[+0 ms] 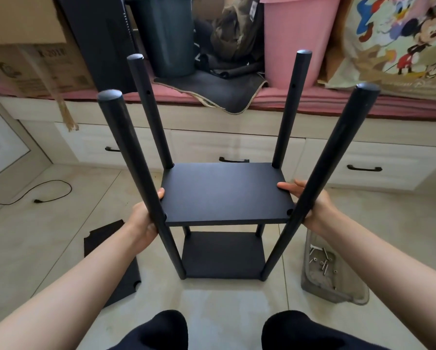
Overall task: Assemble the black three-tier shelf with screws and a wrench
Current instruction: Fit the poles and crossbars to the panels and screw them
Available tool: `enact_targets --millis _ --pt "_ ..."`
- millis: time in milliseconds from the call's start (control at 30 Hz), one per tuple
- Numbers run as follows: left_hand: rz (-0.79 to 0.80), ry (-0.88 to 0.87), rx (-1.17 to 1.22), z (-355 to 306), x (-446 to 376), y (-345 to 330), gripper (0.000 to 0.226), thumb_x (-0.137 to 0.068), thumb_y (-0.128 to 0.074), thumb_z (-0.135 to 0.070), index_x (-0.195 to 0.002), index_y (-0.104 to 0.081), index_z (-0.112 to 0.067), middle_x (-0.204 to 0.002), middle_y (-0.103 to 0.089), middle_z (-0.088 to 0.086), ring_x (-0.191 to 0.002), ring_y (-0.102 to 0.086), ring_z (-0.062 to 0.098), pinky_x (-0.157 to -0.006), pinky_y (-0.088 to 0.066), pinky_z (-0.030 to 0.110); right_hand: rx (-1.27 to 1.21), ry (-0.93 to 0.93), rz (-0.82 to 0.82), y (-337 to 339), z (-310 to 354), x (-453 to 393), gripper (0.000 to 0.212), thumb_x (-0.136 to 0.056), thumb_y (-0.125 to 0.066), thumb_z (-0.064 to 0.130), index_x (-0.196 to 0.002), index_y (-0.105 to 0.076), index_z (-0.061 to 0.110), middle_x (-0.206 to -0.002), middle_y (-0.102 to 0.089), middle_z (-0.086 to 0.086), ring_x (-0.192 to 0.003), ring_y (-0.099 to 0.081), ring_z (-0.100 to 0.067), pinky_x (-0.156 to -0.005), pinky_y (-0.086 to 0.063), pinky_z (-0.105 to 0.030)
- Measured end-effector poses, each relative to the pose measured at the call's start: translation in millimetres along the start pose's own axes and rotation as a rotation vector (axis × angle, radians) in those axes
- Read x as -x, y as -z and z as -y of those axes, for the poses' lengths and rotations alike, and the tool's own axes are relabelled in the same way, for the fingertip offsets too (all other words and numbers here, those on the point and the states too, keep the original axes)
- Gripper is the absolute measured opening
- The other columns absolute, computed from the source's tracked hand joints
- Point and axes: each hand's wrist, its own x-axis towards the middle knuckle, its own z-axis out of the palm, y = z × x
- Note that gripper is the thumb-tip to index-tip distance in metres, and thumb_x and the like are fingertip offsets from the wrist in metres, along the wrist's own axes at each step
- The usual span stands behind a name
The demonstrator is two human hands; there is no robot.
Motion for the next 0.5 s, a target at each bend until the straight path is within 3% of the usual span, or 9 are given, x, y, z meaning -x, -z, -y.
enact_targets --millis 100,200,300,400,500 --pt "-0.006 0.014 0.001 7 -4 3 0.046 -0.102 -0.055 -0.031 -0.138 -0.056 -0.001 -0.118 -0.058 0.012 -0.103 -0.05 0.025 -0.089 -0.042 0.033 -0.022 -0.002 -0.006 -2 -5 1 0.019 -0.08 -0.064 0.012 -0.099 -0.065 0.008 -0.13 -0.063 -0.018 -0.066 -0.054 -0.028 -0.056 -0.038 -0.031" --pt "0.003 0.021 -0.009 14 -8 6 0.042 -0.103 -0.055 -0.031 -0.135 -0.06 -0.005 -0.117 -0.063 0.009 -0.098 -0.059 0.022 -0.09 -0.046 0.031 -0.024 -0.017 -0.005 -1 -10 -2 0.02 -0.081 -0.064 0.01 -0.101 -0.064 0.008 -0.133 -0.06 -0.02 -0.065 -0.052 -0.027 -0.056 -0.037 -0.031" --pt "0.018 0.015 0.01 17 -9 7 0.033 -0.101 -0.056 -0.032 -0.125 -0.065 -0.011 -0.1 -0.072 0.001 -0.074 -0.068 0.012 -0.073 -0.053 0.026 -0.027 -0.011 -0.026 -1 -13 -7 0.009 -0.088 -0.057 0.011 -0.092 -0.064 0.009 -0.118 -0.069 -0.014 -0.063 -0.052 -0.027 -0.054 -0.039 -0.029" --pt "-0.011 0.018 0.002 19 -13 8 0.03 -0.1 -0.058 -0.034 -0.12 -0.066 -0.013 -0.082 -0.068 -0.001 -0.061 -0.062 0.01 -0.067 -0.048 0.025 -0.027 0.006 -0.027 -1 -15 -16 0.016 -0.098 -0.048 0.015 -0.099 -0.063 0.011 -0.105 -0.075 -0.007 -0.072 -0.055 -0.028 -0.054 -0.038 -0.029" --pt "-0.051 0.026 0.035 22 -15 7 0.027 -0.099 -0.061 -0.034 -0.113 -0.066 -0.012 -0.085 -0.065 0.002 -0.075 -0.063 0.015 -0.082 -0.05 0.03 -0.004 0.006 -0.024 -3 -11 -27 0.018 -0.1 -0.047 0.019 -0.1 -0.064 0.013 -0.11 -0.074 -0.006 -0.074 -0.054 -0.026 -0.056 -0.036 -0.03"
